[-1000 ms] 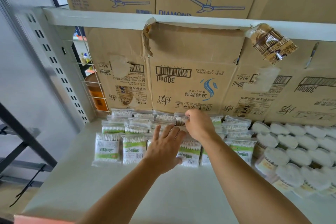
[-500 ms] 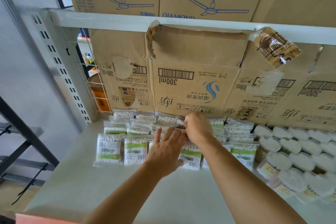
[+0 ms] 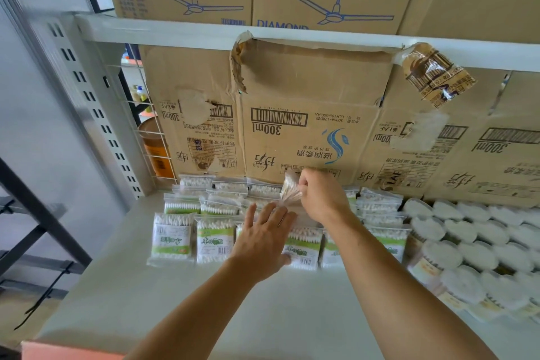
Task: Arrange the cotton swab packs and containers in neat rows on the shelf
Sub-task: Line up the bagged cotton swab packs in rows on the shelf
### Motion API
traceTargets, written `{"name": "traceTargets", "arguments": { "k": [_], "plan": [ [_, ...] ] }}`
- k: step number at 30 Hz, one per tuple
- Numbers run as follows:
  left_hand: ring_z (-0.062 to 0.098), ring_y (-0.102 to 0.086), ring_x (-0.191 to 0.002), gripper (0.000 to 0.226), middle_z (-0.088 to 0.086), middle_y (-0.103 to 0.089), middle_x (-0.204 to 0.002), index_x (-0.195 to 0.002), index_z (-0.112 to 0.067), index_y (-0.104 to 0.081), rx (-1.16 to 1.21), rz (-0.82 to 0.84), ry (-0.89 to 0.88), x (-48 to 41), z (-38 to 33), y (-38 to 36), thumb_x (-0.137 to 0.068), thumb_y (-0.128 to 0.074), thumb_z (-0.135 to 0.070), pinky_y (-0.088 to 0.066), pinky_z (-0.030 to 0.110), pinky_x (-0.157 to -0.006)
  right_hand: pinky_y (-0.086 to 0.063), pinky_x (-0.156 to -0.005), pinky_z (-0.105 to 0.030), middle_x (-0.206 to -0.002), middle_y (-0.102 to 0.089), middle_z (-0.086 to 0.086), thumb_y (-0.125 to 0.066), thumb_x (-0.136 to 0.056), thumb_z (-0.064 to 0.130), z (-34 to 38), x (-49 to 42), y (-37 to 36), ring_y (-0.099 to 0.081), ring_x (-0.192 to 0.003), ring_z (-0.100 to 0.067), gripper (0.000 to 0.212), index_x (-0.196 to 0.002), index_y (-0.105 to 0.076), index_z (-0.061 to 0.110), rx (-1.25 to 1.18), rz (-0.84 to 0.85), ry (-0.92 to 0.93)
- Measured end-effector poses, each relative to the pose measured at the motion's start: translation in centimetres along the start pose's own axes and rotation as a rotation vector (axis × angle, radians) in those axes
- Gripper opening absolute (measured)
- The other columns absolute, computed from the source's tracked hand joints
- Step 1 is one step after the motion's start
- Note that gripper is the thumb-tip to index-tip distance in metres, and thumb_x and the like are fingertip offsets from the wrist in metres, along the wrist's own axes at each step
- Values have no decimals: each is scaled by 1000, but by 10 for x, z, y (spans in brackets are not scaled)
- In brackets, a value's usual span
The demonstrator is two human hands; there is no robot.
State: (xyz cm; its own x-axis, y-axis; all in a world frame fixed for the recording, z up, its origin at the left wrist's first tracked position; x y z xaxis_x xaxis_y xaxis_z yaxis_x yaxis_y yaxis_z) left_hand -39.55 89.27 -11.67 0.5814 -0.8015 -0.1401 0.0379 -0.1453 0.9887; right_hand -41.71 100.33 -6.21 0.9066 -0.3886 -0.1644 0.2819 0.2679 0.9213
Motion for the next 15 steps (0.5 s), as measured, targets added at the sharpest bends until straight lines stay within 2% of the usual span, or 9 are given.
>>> {"name": "traceTargets", "arguments": {
  "k": [5, 8, 12, 15],
  "plan": [
    [20, -7, -143, 81, -3, -20, -151, -146, -22, -19, -1, 17, 15, 0, 1, -1, -83, -62, -50, 5, 48, -115, -40, -51, -32, -76, -51, 1, -51, -91, 2, 8, 9, 32, -52, -63, -19, 22, -78, -43, 17, -9, -132, 85],
    [20, -6, -144, 82, -3, -19, -152, -146, -22, -18, 4, 24, 21, 0, 2, -2, -83, -61, -50, 6, 47, -115, -28, -44, -26, -72, -49, 5, -53, -95, 12, -1, 15, 53, -44, -56, -10, 20, -79, -43, 17, -76, -241, 66],
    [19, -8, -143, 81, -3, -21, -151, -146, -22, -20, 4, 18, 17, 0, 2, -2, -82, -62, -51, 5, 47, -115, -35, -48, -21, -80, -56, 9, -63, -89, 25, -14, 22, 61, -55, -66, -13, 15, -89, -49, 19, -162, -220, -18],
    [19, -10, -143, 81, -4, -22, -150, -145, -23, -20, 5, 8, 14, 0, 1, -1, -82, -62, -51, 3, 47, -116, -40, -49, -23, -79, -60, 7, -64, -86, 30, -21, 25, 55, -60, -65, -16, 20, -90, -46, 22, -143, -181, -57]
  ]
}}
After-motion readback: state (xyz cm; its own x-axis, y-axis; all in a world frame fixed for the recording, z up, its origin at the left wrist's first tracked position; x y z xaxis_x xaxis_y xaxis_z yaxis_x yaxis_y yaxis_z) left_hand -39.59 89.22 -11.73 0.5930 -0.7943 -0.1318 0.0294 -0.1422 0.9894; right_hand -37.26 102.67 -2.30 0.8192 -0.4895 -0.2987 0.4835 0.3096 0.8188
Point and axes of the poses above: each hand's wrist, its own x-axis away from the middle knuckle, its own y-axis out of the back of the hand, z = x × y, the point moved 10 cm from there along -x, towards the middle knuckle
